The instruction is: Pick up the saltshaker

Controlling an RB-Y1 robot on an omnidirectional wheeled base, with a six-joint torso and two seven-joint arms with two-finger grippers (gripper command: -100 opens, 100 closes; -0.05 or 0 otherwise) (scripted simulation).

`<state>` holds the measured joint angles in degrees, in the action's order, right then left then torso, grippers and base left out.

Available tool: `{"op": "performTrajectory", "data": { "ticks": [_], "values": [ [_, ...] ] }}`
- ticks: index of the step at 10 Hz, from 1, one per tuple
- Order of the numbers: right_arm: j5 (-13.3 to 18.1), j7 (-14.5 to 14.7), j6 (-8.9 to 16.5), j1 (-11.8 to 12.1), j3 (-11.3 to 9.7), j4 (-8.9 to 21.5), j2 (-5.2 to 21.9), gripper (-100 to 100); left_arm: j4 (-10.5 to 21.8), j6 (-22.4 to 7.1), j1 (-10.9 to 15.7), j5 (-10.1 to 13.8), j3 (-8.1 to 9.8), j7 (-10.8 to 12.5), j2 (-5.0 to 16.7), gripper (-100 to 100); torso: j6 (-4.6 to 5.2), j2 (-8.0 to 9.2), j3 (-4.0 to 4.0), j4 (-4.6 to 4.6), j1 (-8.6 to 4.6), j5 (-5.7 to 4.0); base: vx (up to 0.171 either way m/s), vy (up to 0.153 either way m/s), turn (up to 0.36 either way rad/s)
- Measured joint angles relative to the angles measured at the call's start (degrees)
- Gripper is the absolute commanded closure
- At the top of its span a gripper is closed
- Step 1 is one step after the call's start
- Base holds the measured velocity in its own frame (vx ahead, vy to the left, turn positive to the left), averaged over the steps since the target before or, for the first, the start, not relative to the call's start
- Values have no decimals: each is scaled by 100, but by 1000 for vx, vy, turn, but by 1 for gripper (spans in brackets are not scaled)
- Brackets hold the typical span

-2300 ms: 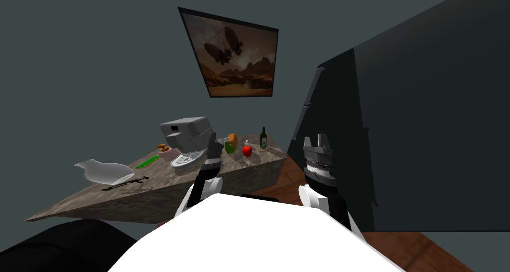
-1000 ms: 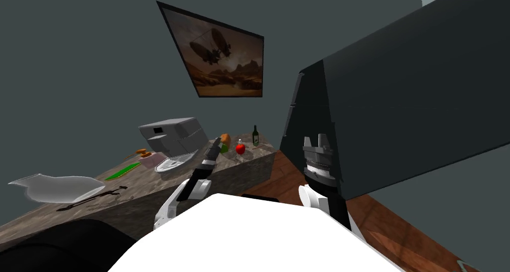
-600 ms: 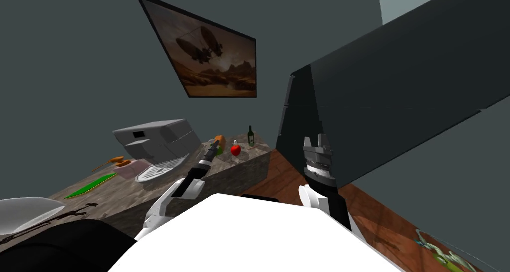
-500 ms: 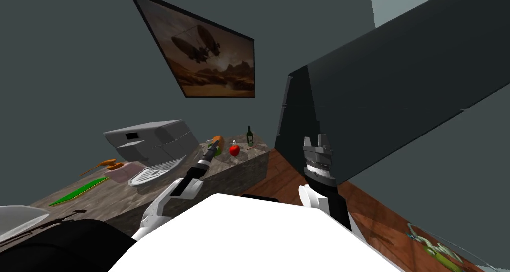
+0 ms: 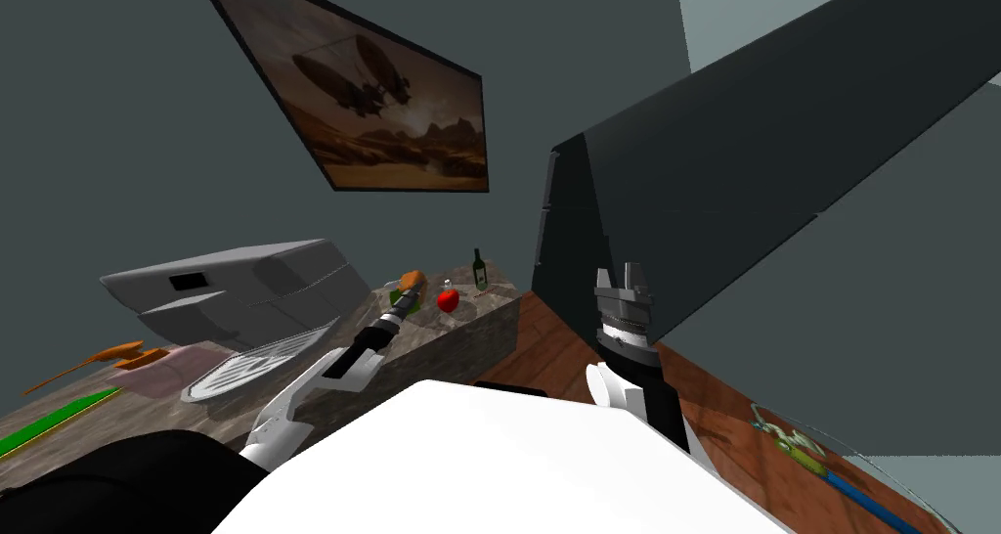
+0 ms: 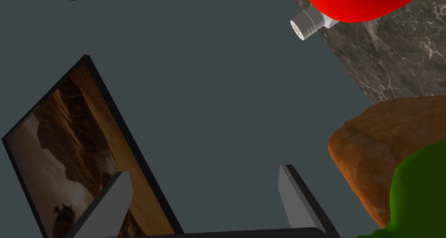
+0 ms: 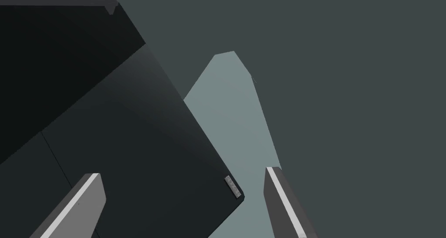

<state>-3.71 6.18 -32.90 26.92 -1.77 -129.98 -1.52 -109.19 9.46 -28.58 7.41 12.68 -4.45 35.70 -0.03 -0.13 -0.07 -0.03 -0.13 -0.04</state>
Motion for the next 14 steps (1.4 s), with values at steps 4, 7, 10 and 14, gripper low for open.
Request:
{"op": "performTrajectory", "data": {
  "ticks": [4,7,10,14],
  "values": [
    [0,0,0,0,-1,0,0,0,549,-557,-168,25,190,-35,633,-100,4,-12,-7,-3,-9,-2,57,-58,-203],
    [0,0,0,0,0,0,0,0,637,-991,-258,31,281,-44,885,-100,-1,4,2,1,1,0,39,-36,-126],
    [0,0,0,0,0,0,0,0,921,-1317,-318,15,321,-70,1125,-100,1,-1,-1,0,1,0,45,-29,-99],
    [0,0,0,0,0,0,0,0,1051,-1848,-432,2,390,-87,1397,-100,2,-1,-1,0,0,0,47,-29,-110]
  ]
}}
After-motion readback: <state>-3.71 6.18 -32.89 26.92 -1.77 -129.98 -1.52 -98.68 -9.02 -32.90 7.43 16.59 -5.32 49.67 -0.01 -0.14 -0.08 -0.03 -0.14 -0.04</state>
